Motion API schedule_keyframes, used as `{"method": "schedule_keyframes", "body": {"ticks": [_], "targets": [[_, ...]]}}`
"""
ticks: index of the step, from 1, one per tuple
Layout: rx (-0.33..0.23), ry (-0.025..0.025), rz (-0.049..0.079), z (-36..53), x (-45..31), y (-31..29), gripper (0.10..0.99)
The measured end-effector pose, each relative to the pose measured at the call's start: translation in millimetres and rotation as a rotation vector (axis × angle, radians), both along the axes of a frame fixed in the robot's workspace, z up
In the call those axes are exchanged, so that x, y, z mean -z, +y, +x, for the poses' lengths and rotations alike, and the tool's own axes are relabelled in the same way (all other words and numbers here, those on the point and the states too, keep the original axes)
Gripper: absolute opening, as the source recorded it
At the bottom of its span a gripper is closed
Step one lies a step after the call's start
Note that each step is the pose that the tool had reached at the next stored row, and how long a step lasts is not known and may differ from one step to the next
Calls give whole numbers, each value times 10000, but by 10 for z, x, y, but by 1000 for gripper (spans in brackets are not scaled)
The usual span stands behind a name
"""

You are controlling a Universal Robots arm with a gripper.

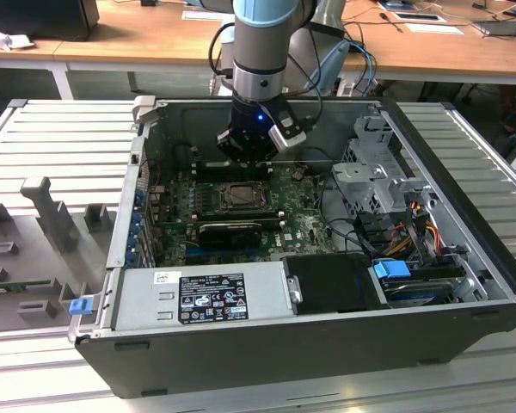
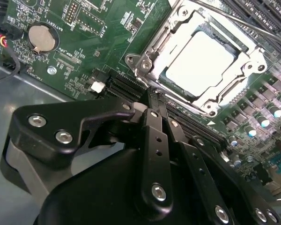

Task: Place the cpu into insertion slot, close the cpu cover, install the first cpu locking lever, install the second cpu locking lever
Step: 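Install the first cpu locking lever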

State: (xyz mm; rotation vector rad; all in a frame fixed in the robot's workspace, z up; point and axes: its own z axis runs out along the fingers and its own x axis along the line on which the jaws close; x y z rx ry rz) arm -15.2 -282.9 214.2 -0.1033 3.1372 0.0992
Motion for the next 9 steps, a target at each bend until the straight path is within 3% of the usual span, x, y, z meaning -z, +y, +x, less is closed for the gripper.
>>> {"method": "schedule_keyframes", "body": {"ticks": [9], "targets": [[0,1,-1,0,0,-40,106]]}}
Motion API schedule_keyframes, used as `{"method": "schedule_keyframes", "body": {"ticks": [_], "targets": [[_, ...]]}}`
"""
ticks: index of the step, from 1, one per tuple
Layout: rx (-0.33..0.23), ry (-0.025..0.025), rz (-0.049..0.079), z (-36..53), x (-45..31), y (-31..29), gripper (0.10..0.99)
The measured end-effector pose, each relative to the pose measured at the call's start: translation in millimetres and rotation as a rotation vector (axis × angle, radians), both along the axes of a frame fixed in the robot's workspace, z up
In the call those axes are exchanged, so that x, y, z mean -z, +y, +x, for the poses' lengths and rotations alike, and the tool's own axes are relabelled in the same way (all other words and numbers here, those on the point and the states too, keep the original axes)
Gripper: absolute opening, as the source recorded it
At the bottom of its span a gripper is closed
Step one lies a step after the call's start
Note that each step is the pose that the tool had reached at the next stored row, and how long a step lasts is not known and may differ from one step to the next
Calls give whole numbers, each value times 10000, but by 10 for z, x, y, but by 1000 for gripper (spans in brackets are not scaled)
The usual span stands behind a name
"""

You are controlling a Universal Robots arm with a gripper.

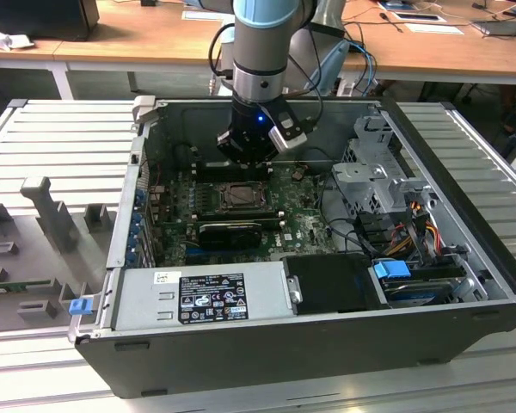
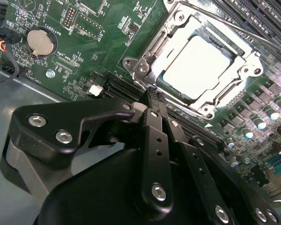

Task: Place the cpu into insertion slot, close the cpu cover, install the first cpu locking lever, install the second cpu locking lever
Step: 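Install the first cpu locking lever, then install the second cpu locking lever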

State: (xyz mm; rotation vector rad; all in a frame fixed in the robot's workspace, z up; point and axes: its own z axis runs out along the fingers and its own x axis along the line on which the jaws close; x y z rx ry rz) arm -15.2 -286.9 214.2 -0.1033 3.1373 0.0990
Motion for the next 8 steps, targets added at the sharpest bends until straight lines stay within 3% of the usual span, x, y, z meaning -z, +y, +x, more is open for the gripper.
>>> {"method": "schedule_keyframes", "body": {"ticks": [8], "targets": [[1,1,-1,0,-24,-67,106]]}}
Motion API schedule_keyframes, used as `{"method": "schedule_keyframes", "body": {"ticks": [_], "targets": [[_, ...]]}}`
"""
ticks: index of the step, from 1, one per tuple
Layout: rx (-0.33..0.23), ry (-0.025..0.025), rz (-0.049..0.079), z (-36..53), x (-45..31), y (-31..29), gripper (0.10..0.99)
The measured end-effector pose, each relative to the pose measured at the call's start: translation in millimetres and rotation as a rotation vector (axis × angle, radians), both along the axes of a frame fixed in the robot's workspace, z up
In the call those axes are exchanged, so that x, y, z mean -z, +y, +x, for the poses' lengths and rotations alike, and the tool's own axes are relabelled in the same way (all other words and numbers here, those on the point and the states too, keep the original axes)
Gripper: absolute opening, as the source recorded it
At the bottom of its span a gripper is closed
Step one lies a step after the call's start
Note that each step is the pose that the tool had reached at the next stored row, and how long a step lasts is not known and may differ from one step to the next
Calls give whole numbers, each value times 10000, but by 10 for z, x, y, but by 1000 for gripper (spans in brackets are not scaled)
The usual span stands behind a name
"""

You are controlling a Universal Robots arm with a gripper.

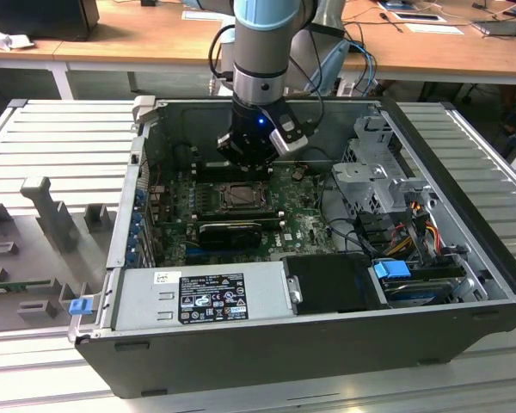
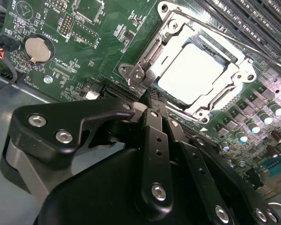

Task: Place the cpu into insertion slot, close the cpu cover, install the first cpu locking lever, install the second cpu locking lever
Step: 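Install the second cpu locking lever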

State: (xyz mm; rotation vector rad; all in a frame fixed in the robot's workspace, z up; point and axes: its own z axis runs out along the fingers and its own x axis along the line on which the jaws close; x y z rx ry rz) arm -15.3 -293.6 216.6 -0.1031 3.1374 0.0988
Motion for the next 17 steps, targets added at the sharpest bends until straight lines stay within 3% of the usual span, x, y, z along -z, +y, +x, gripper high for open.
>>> {"method": "schedule_keyframes", "body": {"ticks": [5,7,8,11,12,17], "targets": [[-1,0,1,0,-145,-4,106],[-1,0,2,-1,-318,-5,106],[-4,-2,5,0,-346,-19,106],[-2,-1,2,-2,-345,-92,106],[-2,-1,3,-2,-344,-151,106],[-2,0,3,-2,-343,-318,106]]}}
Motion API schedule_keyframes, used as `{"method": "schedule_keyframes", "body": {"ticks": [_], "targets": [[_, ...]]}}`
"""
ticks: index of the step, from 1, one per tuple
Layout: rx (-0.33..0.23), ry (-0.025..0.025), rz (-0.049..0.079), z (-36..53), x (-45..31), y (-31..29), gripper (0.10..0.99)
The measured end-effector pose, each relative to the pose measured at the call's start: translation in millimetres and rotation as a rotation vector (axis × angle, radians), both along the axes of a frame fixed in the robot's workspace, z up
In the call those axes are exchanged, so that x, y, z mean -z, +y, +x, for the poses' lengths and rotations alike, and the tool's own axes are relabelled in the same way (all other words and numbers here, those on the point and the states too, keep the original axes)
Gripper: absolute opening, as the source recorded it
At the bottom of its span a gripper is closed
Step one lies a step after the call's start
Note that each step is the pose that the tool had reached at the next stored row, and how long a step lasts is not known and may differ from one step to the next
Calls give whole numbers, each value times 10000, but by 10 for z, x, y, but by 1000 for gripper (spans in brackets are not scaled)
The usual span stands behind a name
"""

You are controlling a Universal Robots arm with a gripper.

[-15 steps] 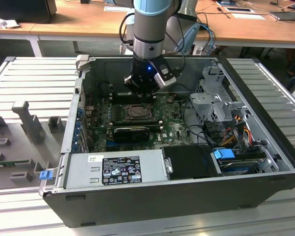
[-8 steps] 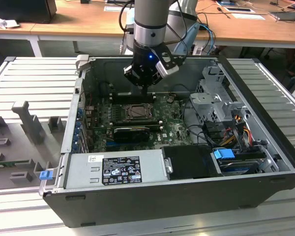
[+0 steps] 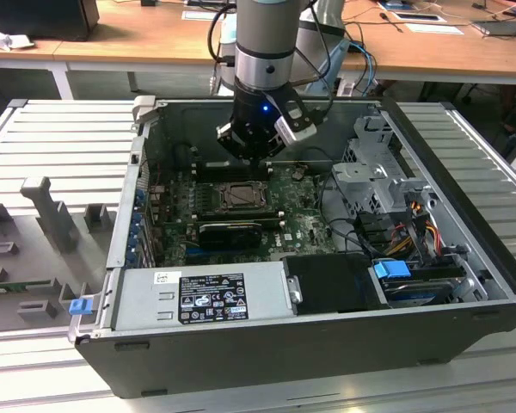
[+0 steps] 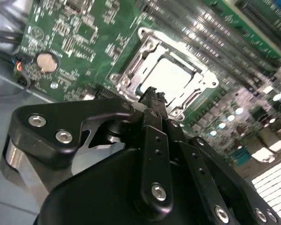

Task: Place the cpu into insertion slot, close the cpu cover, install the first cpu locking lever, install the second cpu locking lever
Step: 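Install the second cpu locking lever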

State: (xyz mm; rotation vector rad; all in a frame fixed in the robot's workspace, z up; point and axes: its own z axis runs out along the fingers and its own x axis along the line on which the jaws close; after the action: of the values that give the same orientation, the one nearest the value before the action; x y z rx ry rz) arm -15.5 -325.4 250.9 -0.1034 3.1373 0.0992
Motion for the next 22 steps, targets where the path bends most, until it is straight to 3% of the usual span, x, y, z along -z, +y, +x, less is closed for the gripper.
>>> {"method": "schedule_keyframes", "body": {"ticks": [2,14,16,19,22], "targets": [[1,1,-1,0,2,-83,106],[-5,4,7,-3,85,-267,106],[-5,4,26,-14,98,-359,106],[-11,4,42,-83,112,-406,106],[-14,4,51,-230,123,-409,106]]}}
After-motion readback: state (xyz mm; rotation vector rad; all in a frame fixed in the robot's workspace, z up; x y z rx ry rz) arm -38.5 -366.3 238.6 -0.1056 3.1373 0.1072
